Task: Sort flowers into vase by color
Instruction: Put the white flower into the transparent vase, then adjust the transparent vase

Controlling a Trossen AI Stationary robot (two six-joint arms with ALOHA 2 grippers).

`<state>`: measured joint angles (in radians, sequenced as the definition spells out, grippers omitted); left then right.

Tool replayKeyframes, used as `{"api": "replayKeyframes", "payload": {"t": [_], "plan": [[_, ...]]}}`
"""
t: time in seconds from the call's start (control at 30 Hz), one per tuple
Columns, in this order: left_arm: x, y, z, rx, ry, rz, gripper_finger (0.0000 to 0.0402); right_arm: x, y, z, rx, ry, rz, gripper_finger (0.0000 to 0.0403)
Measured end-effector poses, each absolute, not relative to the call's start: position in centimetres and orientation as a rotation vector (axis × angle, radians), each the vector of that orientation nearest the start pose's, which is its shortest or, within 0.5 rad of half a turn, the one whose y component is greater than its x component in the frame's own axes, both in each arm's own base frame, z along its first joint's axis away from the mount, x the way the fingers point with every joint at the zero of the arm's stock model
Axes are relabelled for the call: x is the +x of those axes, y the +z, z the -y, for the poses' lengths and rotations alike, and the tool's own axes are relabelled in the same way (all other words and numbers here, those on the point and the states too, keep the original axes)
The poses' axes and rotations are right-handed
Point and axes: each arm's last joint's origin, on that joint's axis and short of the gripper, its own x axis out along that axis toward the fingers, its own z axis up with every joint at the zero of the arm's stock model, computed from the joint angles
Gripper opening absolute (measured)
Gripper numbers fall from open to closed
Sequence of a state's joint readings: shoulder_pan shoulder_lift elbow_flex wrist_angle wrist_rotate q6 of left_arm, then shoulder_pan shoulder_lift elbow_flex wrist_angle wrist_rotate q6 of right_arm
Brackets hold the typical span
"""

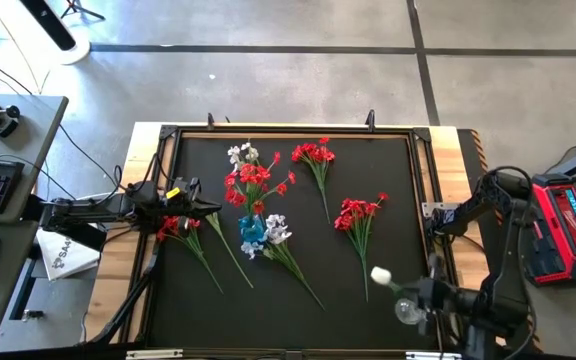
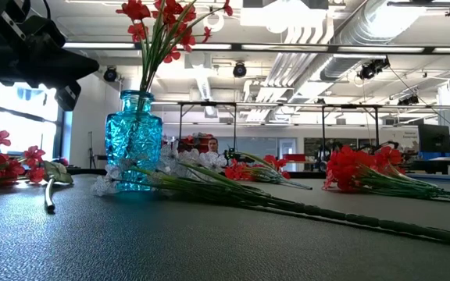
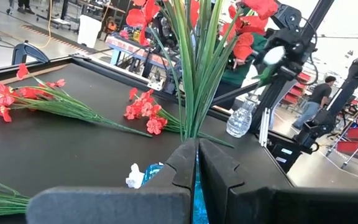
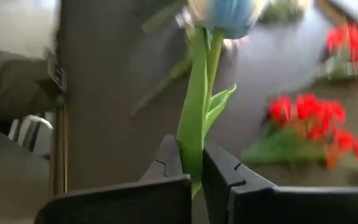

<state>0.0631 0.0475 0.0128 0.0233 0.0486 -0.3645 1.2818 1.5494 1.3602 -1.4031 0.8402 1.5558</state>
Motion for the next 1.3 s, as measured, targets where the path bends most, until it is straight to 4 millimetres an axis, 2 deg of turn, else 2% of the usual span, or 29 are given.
{"api": "replayKeyframes", "payload": {"t": [0.17, 0.27, 0.37, 0.57, 0.7, 0.87, 1.07, 1.2, 1.3], "plan": [[10.0, 16.7, -0.5, -0.366, 0.021, -0.004, 0.0007, 9.2, 29.0, -24.7, 0.270, -0.366, -0.884, 0.0000], [10.0, 16.7, -0.5, -0.366, 0.022, -0.005, 0.0007, 9.0, 28.9, -24.7, 0.395, -0.436, -0.918, 0.0000], [10.0, 16.7, -0.5, -0.365, 0.022, -0.004, 0.0007, 9.0, 28.8, -24.8, 0.448, -0.462, -0.936, 0.0012], [10.0, 16.7, -0.5, -0.366, 0.023, -0.004, 0.0007, 9.2, 28.9, -24.8, 0.454, -0.459, -0.927, 0.0084], [10.0, 16.7, -0.5, -0.366, 0.023, -0.004, 0.0007, 9.1, 28.8, -24.9, 0.463, -0.465, -0.990, 0.0135], [10.0, 16.7, -0.5, -0.365, 0.022, 0.001, 0.0007, 9.2, 28.7, -24.7, 0.470, -0.490, -1.045, 0.0165], [10.0, 17.1, -0.5, -0.363, 0.015, 0.044, 0.0007, 11.8, 28.7, -24.0, 0.479, -0.502, -1.071, 0.0161], [10.0, 17.2, -0.5, -0.335, 0.008, 0.048, 0.0007, 14.8, 28.3, -23.6, 0.480, -0.473, -1.099, 0.0155], [10.0, 17.2, -0.3, -0.278, -0.010, 0.045, 0.0007, 17.2, 27.7, -23.4, 0.544, -0.477, -1.109, 0.0155]]}}
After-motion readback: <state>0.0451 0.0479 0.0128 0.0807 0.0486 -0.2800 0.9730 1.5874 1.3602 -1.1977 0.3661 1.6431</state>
